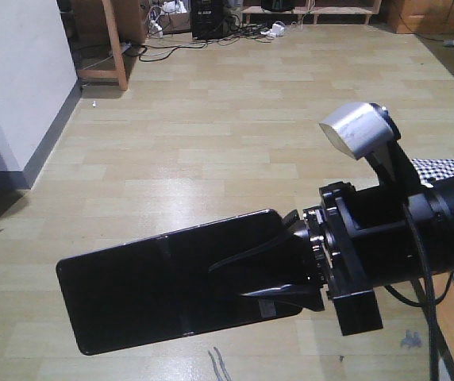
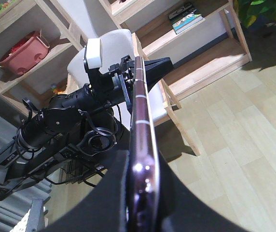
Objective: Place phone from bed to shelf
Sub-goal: 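Drive across the floor holding the phone in the right gripper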
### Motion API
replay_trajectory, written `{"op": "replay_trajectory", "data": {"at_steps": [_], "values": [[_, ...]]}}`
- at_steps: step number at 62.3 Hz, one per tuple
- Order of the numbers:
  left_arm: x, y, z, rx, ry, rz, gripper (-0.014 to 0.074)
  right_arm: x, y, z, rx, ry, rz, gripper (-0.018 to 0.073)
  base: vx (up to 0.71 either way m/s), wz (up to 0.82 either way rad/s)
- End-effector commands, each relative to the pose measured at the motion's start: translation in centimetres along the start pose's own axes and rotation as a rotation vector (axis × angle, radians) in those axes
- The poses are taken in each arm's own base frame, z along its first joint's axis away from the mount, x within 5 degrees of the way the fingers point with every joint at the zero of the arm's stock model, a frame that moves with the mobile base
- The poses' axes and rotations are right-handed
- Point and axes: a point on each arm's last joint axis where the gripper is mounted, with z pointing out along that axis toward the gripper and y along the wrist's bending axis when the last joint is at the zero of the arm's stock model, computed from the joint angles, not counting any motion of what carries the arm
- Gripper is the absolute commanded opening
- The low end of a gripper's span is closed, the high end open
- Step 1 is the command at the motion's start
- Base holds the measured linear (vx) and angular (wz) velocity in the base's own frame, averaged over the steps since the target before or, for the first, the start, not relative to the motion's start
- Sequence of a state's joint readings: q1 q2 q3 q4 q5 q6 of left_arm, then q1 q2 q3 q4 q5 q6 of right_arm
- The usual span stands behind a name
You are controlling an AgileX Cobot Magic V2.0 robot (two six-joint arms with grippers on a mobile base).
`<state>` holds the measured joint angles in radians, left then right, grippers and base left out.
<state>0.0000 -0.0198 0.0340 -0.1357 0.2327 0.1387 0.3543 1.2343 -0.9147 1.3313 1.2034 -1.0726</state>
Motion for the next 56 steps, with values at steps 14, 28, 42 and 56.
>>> {"op": "replay_trajectory", "data": {"at_steps": [14, 28, 42, 56], "values": [[-0.62, 0.06, -0.05, -0.004, -0.077, -0.012, 0.0001, -1.12, 2.05, -0.64, -0.106, -0.066, -0.031, -0.0001, 0.12, 0.04], [-0.62, 0.06, -0.05, -0.004, -0.077, -0.012, 0.0001, -1.12, 2.05, -0.64, -0.106, -0.066, -0.031, -0.0001, 0.14, 0.02], [-0.62, 0.06, -0.05, -0.004, -0.077, -0.012, 0.0001, -1.12, 2.05, -0.64, -0.106, -0.066, -0.031, -0.0001, 0.16, 0.03], [-0.62, 0.06, -0.05, -0.004, -0.077, -0.012, 0.0001, -1.12, 2.05, -0.64, -0.106, -0.066, -0.031, -0.0001, 0.18, 0.02]]}}
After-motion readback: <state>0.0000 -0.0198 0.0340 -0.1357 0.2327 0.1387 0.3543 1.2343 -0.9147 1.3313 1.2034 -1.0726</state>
